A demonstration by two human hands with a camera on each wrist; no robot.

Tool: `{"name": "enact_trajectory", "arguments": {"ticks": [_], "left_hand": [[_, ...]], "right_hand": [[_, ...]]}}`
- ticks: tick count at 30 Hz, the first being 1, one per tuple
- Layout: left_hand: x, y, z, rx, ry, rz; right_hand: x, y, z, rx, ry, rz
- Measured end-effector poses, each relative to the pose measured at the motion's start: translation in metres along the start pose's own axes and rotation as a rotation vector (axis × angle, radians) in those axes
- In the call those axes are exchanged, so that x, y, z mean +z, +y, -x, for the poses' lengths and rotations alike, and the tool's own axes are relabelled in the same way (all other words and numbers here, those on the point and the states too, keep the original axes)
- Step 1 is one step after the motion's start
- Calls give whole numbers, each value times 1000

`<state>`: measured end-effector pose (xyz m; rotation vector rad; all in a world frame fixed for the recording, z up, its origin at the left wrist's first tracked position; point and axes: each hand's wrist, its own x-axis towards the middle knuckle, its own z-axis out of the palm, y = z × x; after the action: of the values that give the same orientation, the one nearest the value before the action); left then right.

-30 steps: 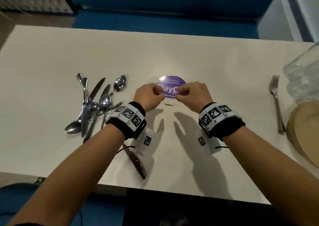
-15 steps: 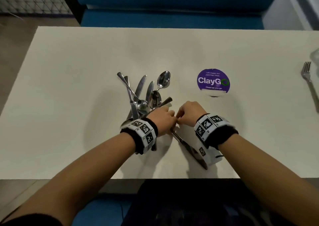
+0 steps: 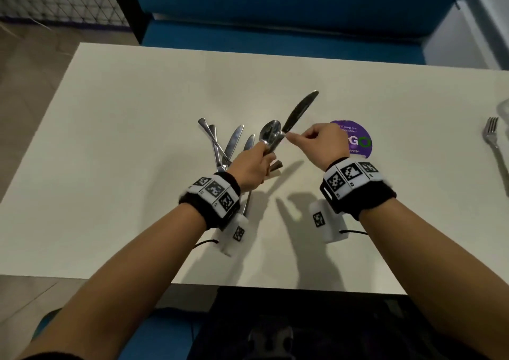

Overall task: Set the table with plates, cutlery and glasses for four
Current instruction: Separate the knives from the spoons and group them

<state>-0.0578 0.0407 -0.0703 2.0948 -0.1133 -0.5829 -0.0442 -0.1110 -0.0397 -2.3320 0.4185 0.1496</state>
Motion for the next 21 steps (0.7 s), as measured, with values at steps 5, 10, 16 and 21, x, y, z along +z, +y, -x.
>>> {"name": "enact_trajectory", "arguments": {"ticks": [5,10,16,21], "left_hand": [[-25,-4,0,-20,26,274],[-66,-24,-2,-5,-12,234],[-118,-75,-19,100,-95,-256],[-118,-92,-38,451,-218,-1010]], "right_hand": [[41,-18,-2,14,-191,-390],[70,-57,-5,-2,-244,-447],[98,-84,-13,120,-133,-581],[103,-80,-17,182,30,-582]]}}
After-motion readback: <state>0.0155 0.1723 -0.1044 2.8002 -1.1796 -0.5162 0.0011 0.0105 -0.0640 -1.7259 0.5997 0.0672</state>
